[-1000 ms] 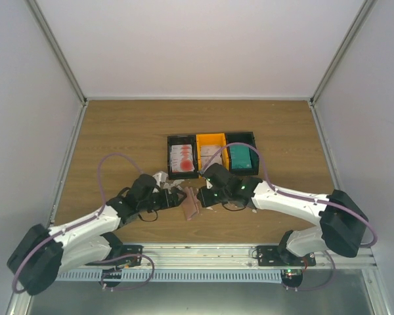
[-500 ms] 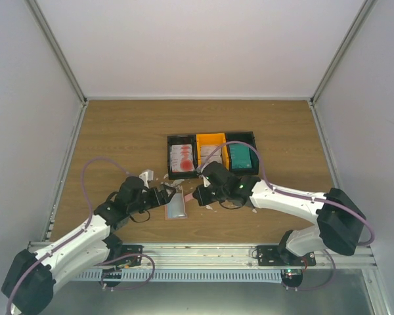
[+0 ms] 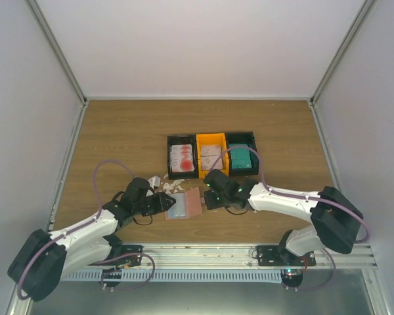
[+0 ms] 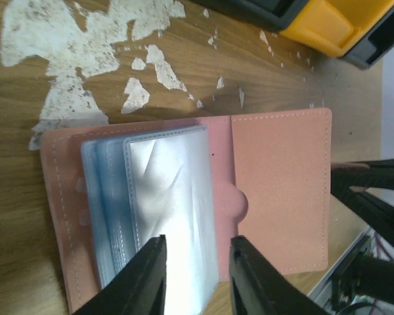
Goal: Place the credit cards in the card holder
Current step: Open the card holder at the center of the board.
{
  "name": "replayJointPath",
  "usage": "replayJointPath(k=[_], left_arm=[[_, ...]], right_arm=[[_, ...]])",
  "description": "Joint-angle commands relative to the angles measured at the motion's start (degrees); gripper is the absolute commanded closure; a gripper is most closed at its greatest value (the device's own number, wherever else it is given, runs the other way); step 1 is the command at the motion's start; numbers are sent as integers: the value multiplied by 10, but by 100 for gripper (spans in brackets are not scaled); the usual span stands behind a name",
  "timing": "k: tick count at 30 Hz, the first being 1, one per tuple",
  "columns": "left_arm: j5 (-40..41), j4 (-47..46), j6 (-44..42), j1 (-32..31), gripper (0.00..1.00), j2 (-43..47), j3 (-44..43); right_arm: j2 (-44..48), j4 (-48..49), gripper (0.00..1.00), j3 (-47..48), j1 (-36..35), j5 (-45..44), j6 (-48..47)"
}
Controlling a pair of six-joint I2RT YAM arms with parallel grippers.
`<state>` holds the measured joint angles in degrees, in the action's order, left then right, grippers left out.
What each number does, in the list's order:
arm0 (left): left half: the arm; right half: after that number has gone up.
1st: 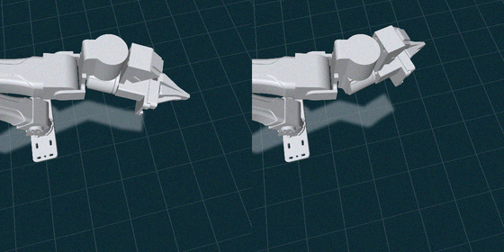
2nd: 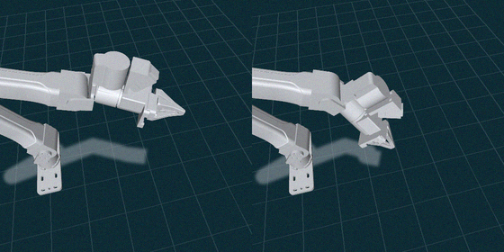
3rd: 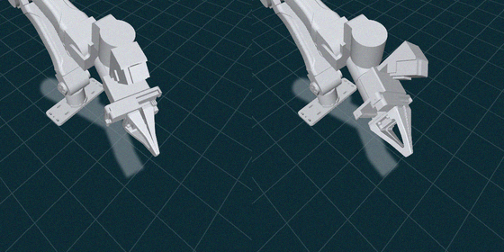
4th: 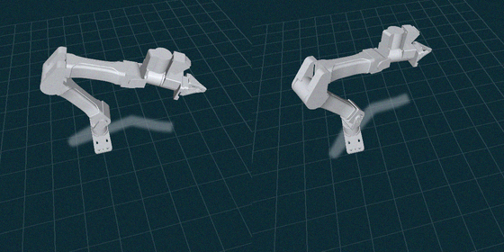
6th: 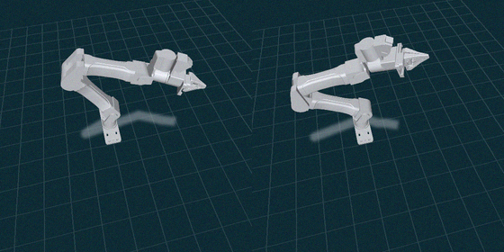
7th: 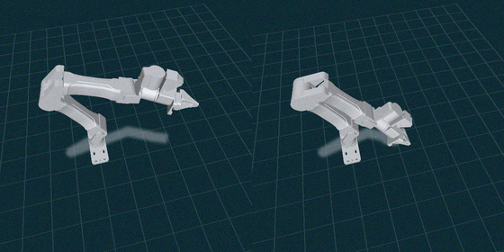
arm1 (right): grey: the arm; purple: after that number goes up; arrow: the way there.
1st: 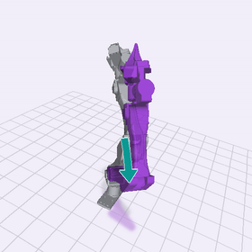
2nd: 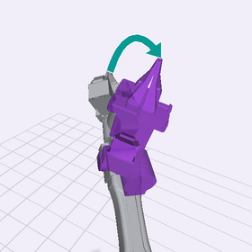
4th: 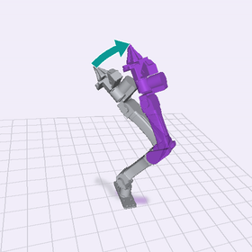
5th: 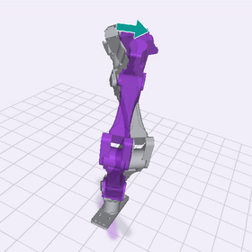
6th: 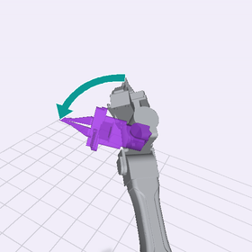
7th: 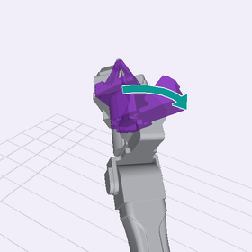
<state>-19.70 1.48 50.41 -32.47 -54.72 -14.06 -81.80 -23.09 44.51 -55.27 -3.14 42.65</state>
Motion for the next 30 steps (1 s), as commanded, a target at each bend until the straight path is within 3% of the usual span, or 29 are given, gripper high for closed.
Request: replayJointPath(k=[1, 6, 10, 12, 22, 30], left_arm=[[-32, -64, -17, 4, 72, -39, 1], [-31, -62, -28, 3, 69, -76, -8], [-19, -54, -29, 3, 53, -74, -10], [-7, -49, -27, 3, 50, -60, -8], [-16, -60, -25, 3, 59, -63, 1], [-37, -71, -28, 3, 57, -107, -13]], right_arm=[[-9, 6, 99, -9, 1, -16, 6], [-24, 9, 100, -15, 2, -12, 7], [-34, 6, 99, -19, 2, -21, 13], [-39, 7, 100, -20, 2, -23, 13], [-52, 25, 100, -26, 3, -10, 11], [-57, 44, 100, -34, 2, 2, 11]])
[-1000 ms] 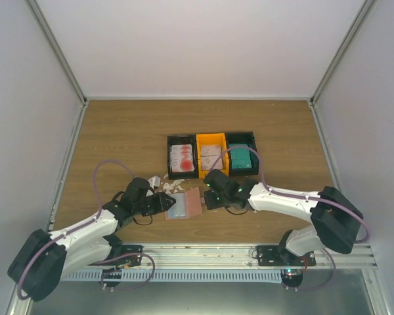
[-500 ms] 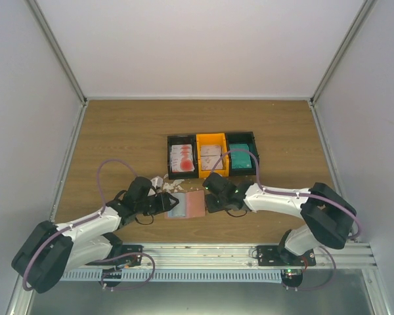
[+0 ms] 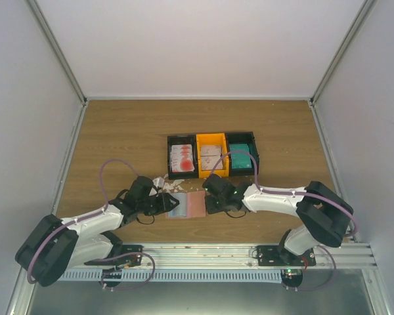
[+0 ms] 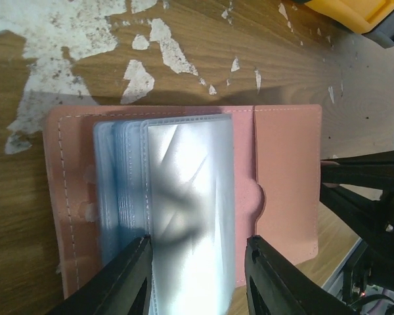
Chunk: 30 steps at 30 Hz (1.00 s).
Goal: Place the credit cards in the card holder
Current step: Open the card holder at the center of the board.
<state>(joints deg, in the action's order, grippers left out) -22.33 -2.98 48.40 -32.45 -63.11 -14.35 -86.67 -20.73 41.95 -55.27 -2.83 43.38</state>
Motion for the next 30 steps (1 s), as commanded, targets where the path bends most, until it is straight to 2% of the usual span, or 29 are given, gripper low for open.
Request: replayJointPath(k=[1, 6, 16, 23, 25, 30], left_arm=[[-10, -21, -8, 3, 57, -30, -14], [-32, -38, -13, 3, 56, -46, -24], [-128, -119, -23, -1, 51, -88, -30], [-137, -127, -36, -19, 47, -115, -63], [-139, -126, -43, -24, 46, -126, -73], [-140, -133, -47, -35, 47, -156, -88]], right_arm=[[-9, 22, 100, -10, 2, -1, 5], [-9, 32, 100, -17, 3, -2, 12], [1, 77, 99, -35, 3, 21, 0], [25, 102, 99, -51, 4, 25, 1], [41, 111, 92, -60, 4, 23, 1], [81, 98, 69, -72, 5, -5, 11]])
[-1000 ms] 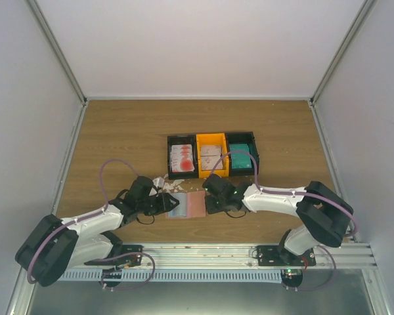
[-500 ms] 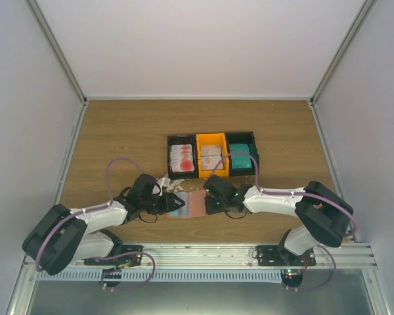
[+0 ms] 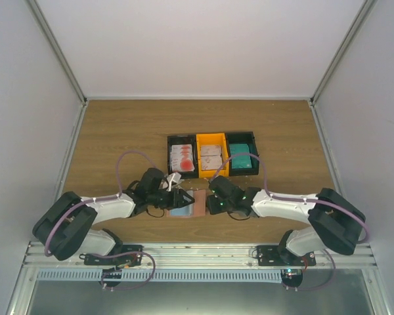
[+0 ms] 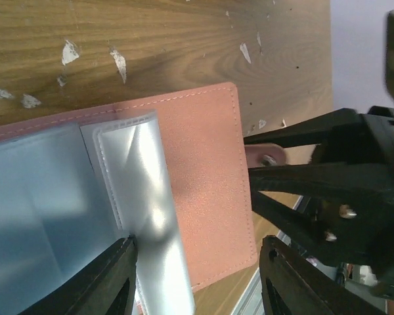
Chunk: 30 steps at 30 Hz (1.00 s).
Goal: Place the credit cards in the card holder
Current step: Open the card holder at the center of the board.
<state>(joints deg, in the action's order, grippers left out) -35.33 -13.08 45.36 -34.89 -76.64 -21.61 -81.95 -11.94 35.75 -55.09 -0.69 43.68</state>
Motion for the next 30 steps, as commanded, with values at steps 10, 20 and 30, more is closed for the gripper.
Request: replayJointPath(k=[10, 20, 30], left_arm=[[-14, -51, -15, -32, 47, -56, -38], [-5, -66, -14, -62, 46, -95, -81], [4, -64, -20, -90, 47, -132, -133]], right_arm=[[127, -84, 53, -16, 4, -147, 67], [169, -64, 45, -29, 6, -128, 53], [238, -61, 41, -62, 8, -138, 93]])
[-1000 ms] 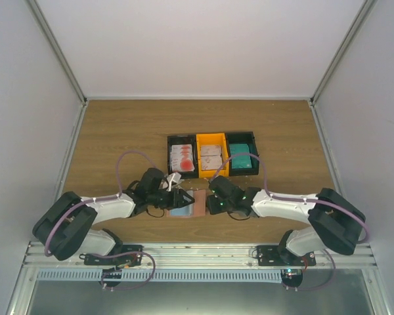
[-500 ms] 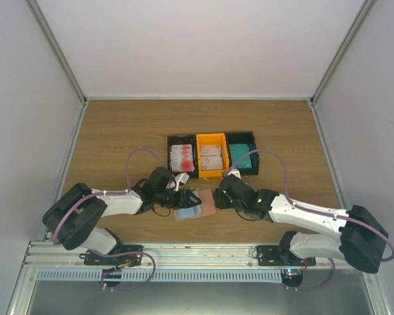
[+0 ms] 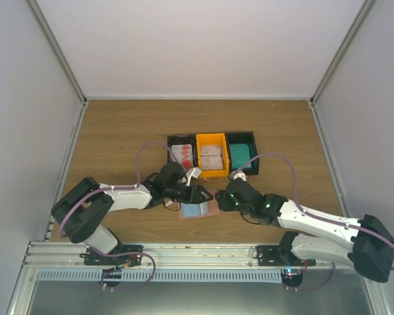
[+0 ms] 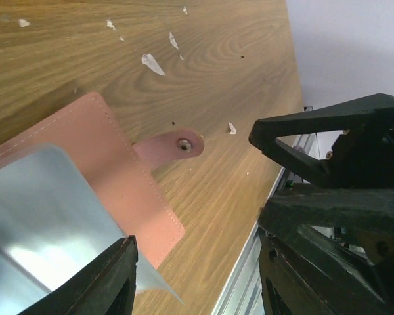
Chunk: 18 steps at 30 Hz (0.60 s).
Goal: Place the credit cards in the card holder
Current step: Open the card holder at the center of the board.
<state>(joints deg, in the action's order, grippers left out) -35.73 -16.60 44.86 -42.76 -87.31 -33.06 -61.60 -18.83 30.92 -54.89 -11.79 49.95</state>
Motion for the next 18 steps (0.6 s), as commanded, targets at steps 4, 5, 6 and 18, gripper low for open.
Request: replayJointPath(k=[4, 5, 6, 18], left_arm=[[10, -34, -16, -19, 47, -44, -32], [10, -35, -15, -20, 47, -47, -36], [8, -37, -13, -22, 47, -52, -42], [81, 46, -52, -46, 48, -87, -114]], right_arm=[[69, -11, 42, -21, 6, -48, 45], [78, -16, 42, -21, 6, -54, 50], [86, -21, 42, -21, 6, -58, 54], [137, -69, 42, 5, 8, -69, 53]])
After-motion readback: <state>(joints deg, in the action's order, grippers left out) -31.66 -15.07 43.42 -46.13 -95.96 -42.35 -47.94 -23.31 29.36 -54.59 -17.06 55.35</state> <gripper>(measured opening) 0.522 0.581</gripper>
